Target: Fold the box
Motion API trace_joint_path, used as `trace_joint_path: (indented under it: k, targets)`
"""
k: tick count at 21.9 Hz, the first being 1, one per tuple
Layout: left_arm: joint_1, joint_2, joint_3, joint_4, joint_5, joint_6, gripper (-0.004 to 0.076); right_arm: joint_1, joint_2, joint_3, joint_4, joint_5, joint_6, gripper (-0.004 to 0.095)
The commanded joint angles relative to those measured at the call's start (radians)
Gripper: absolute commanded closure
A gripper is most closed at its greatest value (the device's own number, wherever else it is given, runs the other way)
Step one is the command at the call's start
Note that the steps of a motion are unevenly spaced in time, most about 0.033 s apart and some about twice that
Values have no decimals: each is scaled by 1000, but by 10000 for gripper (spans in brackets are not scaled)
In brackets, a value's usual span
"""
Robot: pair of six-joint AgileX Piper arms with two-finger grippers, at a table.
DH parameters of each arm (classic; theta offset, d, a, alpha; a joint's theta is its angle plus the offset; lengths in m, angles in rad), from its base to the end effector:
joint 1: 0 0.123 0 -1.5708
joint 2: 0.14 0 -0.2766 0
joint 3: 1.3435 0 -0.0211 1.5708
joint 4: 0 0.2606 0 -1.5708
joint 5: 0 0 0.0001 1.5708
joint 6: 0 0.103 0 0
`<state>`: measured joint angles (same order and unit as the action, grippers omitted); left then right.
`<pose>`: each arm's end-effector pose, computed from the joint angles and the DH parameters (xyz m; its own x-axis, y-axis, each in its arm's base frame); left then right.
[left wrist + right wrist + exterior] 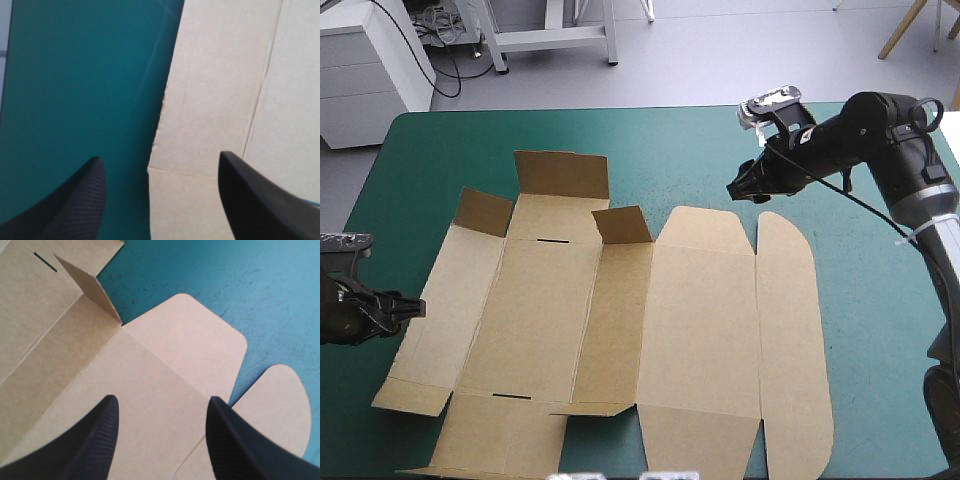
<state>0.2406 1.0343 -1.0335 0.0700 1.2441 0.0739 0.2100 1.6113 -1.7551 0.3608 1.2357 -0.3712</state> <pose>0.1851 0.0524 0.3275 -0.9104 -0.1245 -0.3945 -0.1768 0.9792 0.0991 0.3373 0.1070 0.3945 -0.6967 -0.3849 -0.6053 -0.5654 0.8140 0.1331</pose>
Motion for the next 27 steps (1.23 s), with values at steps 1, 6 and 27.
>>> trace_joint_path:
  k: [1, 6, 27]
  targets:
    - [72, 34, -29, -79, 32, 13, 267, -7, -48, 31, 57, -32, -21, 407]
    - [126, 180, -25, -62, -3, 11, 267, -7, -40, 79, 174, -32, -69, 392]
    - [322, 519, 36, -367, 5, 237, 267, -7, -40, 108, 199, -33, -99, 390]
